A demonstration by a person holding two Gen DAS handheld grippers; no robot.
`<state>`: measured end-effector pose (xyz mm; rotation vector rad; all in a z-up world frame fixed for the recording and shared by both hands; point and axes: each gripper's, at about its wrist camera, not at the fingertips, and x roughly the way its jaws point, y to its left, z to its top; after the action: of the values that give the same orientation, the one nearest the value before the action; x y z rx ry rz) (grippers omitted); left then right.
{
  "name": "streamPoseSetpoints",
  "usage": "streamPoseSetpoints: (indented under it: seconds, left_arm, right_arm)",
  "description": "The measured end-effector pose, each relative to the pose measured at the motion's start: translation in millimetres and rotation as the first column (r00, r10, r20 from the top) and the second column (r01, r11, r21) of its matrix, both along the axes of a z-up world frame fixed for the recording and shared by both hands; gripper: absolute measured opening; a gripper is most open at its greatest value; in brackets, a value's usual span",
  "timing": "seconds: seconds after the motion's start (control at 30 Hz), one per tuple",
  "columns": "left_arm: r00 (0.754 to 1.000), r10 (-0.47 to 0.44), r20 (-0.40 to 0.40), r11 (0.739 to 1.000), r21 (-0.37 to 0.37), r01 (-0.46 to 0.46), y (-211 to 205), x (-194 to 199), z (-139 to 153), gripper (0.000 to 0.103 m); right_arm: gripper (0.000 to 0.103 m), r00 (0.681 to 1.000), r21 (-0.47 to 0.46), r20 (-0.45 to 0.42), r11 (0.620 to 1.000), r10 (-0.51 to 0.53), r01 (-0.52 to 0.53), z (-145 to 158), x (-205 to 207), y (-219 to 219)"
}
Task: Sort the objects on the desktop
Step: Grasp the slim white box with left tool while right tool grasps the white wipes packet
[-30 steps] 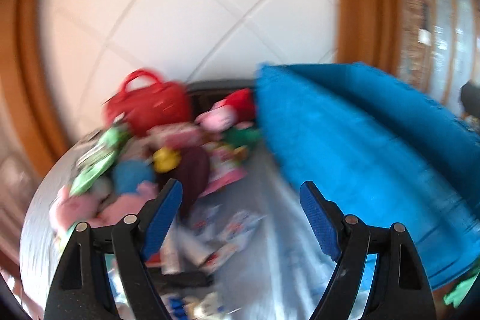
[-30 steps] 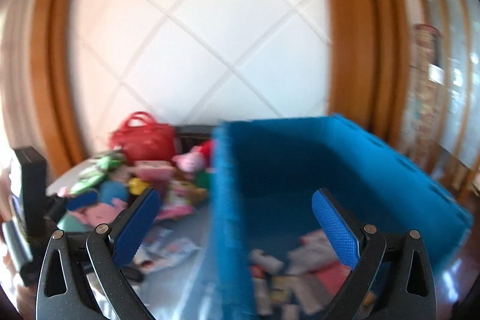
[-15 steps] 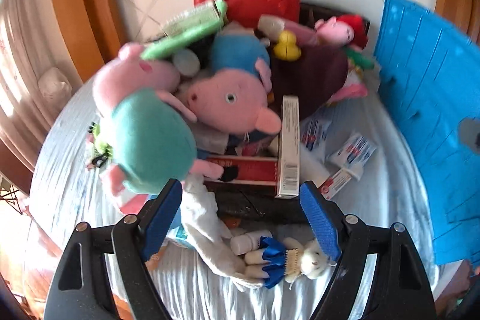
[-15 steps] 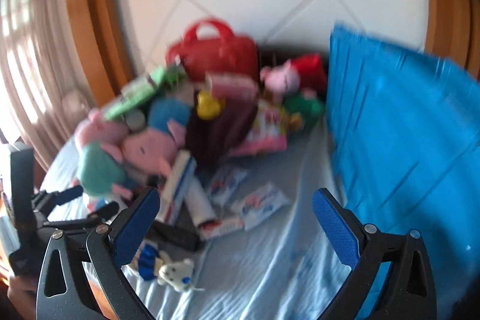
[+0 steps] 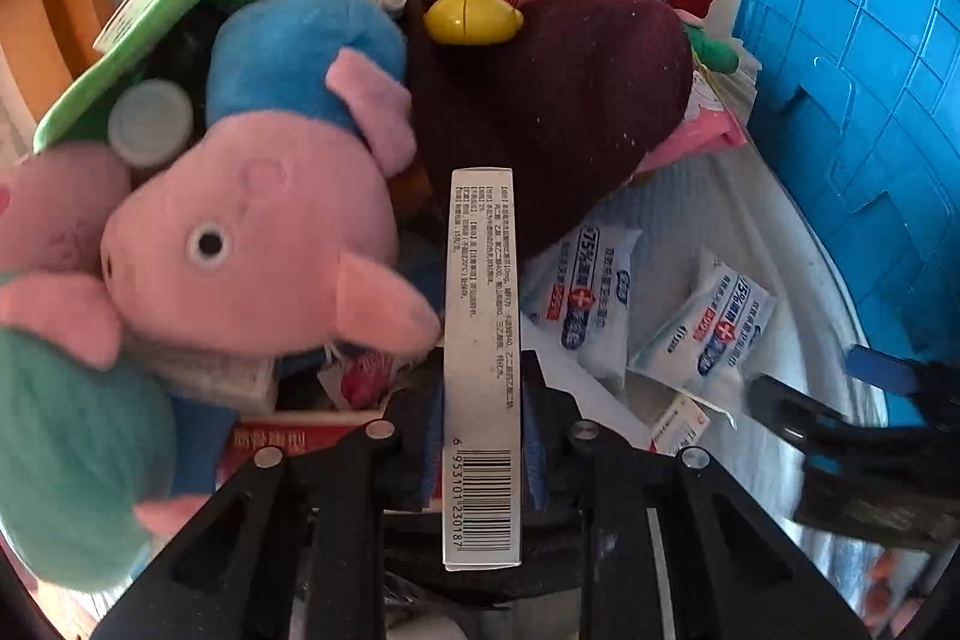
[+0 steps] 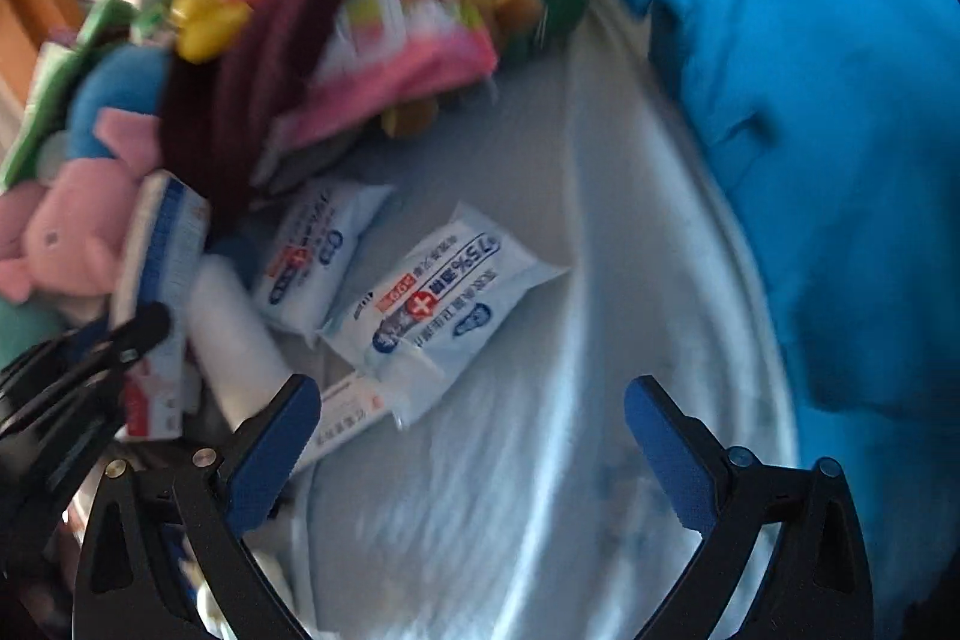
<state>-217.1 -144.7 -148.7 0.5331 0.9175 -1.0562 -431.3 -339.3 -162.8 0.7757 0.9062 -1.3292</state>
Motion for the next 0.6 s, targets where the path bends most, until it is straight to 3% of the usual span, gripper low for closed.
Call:
streamPoseSetpoints:
  seconds: [0.17,0.2,0.23,0.27,0.3,0.33,0.47,0.6]
  left_arm:
    - [1.0,-0.01,0.001,1.0,-0.004,0.01,-6,5,1,0.022]
    - [1.0,-0.012,0.003,1.0,-0.003,0.012,-7,5,1,0.022]
    - [1.0,-0.012,0.001,1.0,-0.001,0.012,-7,5,1,0.022]
    - [1.0,-0.015,0.001,1.0,-0.001,0.015,-6,6,1,0.022]
    - [1.0,-0.018,-0.002,1.0,-0.001,0.018,-4,6,1,0.022]
    - [1.0,-0.021,-0.007,1.0,-0.005,0.021,-2,7,3,0.022]
    - [1.0,-0.029,-0.003,0.999,-0.041,0.029,10,4,20,0.022]
    - [0.999,-0.048,0.014,0.992,-0.118,0.049,26,-9,55,0.022]
  right_arm:
    - [0.102,0.998,0.035,-0.008,0.998,-0.059,0.06,-28,13,-35]
    - [0.095,0.998,0.046,-0.016,0.997,-0.068,0.068,-33,14,-40]
    - [0.067,0.997,0.052,-0.031,0.996,-0.07,0.072,-38,16,-43]
    - [0.054,0.996,0.056,-0.044,0.996,-0.071,0.074,-42,17,-44]
    - [0.05,0.996,0.05,-0.05,0.996,-0.07,0.072,-41,17,-42]
    - [0.043,0.996,0.037,-0.058,0.997,-0.061,0.063,-38,18,-38]
    - [0.036,0.998,-0.042,-0.058,0.999,-0.033,0.031,-5,17,-8]
    - [0.036,1.0,-0.168,-0.023,0.986,-0.005,0.001,52,12,38]
